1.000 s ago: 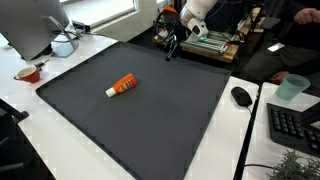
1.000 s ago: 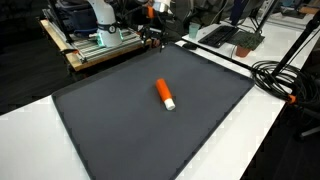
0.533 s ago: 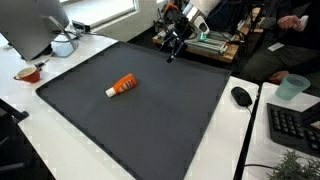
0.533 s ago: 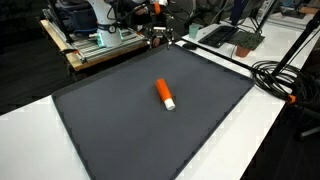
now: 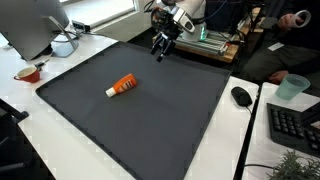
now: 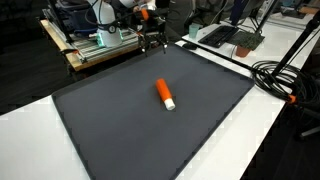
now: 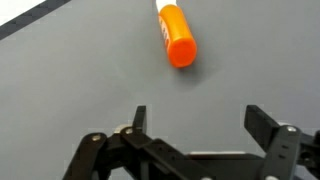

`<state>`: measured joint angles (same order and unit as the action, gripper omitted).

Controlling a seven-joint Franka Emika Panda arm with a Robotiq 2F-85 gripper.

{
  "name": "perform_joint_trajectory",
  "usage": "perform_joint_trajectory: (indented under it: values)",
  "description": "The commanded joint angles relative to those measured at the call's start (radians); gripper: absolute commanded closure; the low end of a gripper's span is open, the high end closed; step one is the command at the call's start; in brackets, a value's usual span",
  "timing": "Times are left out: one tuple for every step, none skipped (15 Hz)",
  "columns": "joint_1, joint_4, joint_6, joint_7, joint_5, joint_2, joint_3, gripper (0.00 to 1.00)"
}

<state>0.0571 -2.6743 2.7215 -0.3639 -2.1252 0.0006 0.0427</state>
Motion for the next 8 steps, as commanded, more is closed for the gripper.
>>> perform_joint_trajectory:
  values:
    - [-0.016,0.003,0.013,0.016,-0.014,0.009,-0.008,0.0]
    - [-0.021,0.007,0.02,0.021,-0.016,0.017,-0.012,0.0]
    - [-0.021,0.01,0.02,0.025,-0.017,0.021,-0.012,0.0]
    - [0.006,0.018,-0.067,0.12,-0.106,0.04,0.01,0.0]
    - [0.008,0.02,-0.096,0.134,-0.14,0.047,0.019,0.0]
    - [0.013,0.026,-0.139,0.189,-0.229,0.068,0.027,0.0]
    - [0.014,0.024,-0.182,0.233,-0.28,0.084,0.032,0.0]
    - [0.015,0.019,-0.234,0.271,-0.318,0.106,0.035,0.0]
